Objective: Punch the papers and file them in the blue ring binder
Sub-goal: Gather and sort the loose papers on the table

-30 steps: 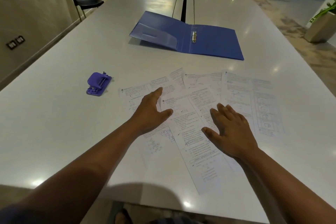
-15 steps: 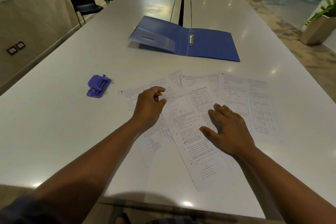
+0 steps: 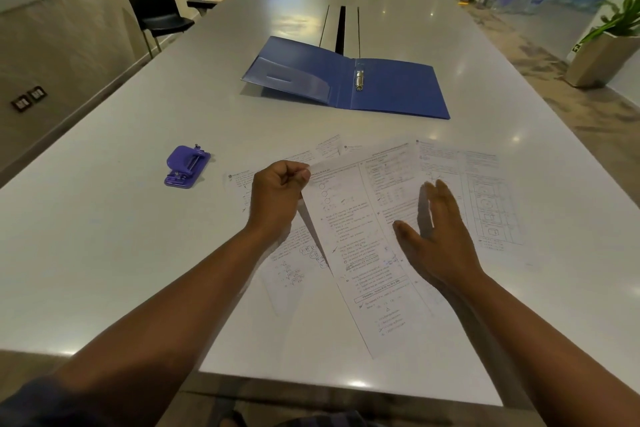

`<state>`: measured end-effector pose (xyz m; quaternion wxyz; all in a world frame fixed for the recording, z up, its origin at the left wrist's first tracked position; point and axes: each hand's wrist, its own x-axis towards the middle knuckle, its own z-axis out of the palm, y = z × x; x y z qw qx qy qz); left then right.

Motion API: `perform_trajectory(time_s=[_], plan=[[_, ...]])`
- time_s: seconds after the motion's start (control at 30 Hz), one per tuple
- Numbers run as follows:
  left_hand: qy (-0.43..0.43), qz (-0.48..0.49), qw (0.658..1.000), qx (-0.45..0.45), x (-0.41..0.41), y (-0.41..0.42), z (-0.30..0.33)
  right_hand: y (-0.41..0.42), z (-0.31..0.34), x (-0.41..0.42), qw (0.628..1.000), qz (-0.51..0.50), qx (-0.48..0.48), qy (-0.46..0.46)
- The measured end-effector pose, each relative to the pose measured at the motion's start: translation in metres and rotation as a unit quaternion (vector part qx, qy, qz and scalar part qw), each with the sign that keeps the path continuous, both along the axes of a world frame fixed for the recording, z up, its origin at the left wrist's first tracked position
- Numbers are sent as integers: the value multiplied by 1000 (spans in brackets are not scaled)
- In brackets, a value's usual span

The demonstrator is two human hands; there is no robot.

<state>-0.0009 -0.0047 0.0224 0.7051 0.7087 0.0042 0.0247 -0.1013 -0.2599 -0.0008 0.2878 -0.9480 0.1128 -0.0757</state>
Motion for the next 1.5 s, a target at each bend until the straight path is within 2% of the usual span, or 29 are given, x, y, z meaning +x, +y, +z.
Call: perform_trajectory(time_s=[0.13,0.23,0.3,0.37,0.47,0.57,0.67,0.77,0.87,0.9,0.97,1.0,1.07,1.2,1.33,1.5], plan=[[-49,-16,998,33,-2,2,16,-10,21,10,975,-88,200,-34],[-73,-13,997,29,-2,2,27,-15,40,11,947,-81,307,-53],[-77,5,997,10,0,1,34,-14,49,8,933,-70,345,-70],[-45,-5,998,-30,1,-1,40,-11,56,5,925,-67,365,-79],[26,-79,994,-76,-2,-4,44,-6,60,2,906,-60,408,-94],[47,-135,988,-53,-5,-6,38,-3,62,2,880,-62,461,-98],[79,-192,975,-82,-5,-7,33,-1,65,1,862,-60,494,-98],[92,-197,971,-99,-3,-10,29,-3,65,2,874,-50,474,-95],[85,-157,983,-42,0,-12,31,-18,59,3,911,-61,401,-74],[79,-143,986,-17,0,-12,33,-26,54,5,937,-76,334,-67],[59,-118,991,27,1,-11,35,-46,45,7,987,-103,120,-29],[52,-111,992,41,1,-11,35,-56,41,8,992,-122,23,2],[59,-103,992,46,2,-11,35,-78,36,8,981,-166,-72,73],[70,-91,992,60,5,-10,34,-105,27,9,944,-216,-114,224],[71,-73,992,68,7,-9,34,-108,27,5,934,-254,-95,232],[82,-73,991,75,9,-5,35,-118,24,6,930,-252,-111,243]])
